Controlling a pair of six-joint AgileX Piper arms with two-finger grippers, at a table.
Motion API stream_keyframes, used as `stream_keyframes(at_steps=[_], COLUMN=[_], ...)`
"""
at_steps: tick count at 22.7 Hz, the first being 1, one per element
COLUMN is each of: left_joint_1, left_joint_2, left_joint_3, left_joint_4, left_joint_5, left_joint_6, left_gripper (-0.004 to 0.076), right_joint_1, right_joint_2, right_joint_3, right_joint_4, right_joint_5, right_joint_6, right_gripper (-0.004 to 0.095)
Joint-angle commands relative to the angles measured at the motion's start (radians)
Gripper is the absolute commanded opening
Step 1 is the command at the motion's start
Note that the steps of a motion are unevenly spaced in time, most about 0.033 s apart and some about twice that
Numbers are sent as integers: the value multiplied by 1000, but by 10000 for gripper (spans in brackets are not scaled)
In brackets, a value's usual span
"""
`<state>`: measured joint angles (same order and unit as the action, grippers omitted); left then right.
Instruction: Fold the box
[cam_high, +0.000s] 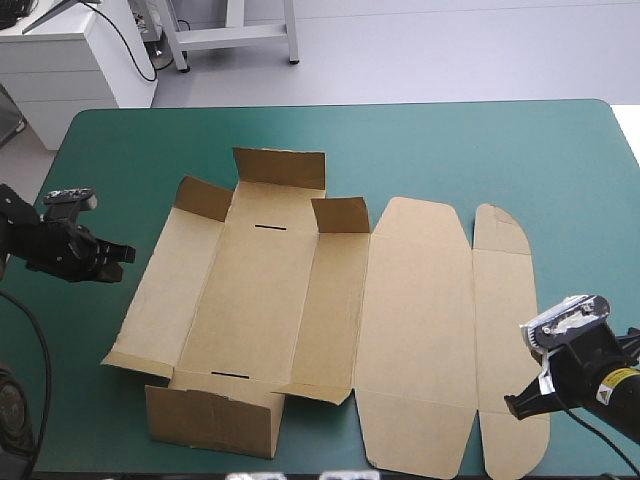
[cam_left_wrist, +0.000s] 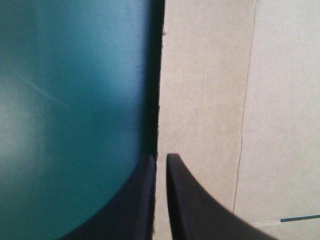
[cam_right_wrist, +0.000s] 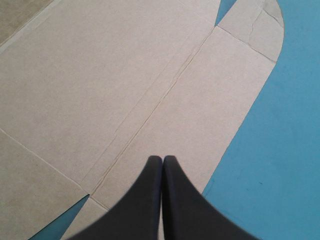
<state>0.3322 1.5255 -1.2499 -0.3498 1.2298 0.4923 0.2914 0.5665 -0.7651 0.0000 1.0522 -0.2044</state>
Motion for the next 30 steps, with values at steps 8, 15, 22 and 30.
stream_keyframes(at_steps=[8,15,22,30], left_joint_1=[18,84,84,-3], left_joint_2=[15,15,114,153], left_joint_3=[82,177,207,213], left_joint_4=[-99,-222,-322,-337], left_joint_5=[48,51,67,67], left_joint_6=[57,182,227,207], left_gripper=[457,457,458,417], right_joint_1=[-8,-8,-8,-8], right_joint_2=[3,3,3,3], right_joint_3=[-25,-25,-25,-25], right_joint_4=[0,7,11,14], right_joint_5=[-43,-39,-20,-7], right_joint_6=[-12,-14,-14,-10], right_gripper=[-21,-21,-21,-21])
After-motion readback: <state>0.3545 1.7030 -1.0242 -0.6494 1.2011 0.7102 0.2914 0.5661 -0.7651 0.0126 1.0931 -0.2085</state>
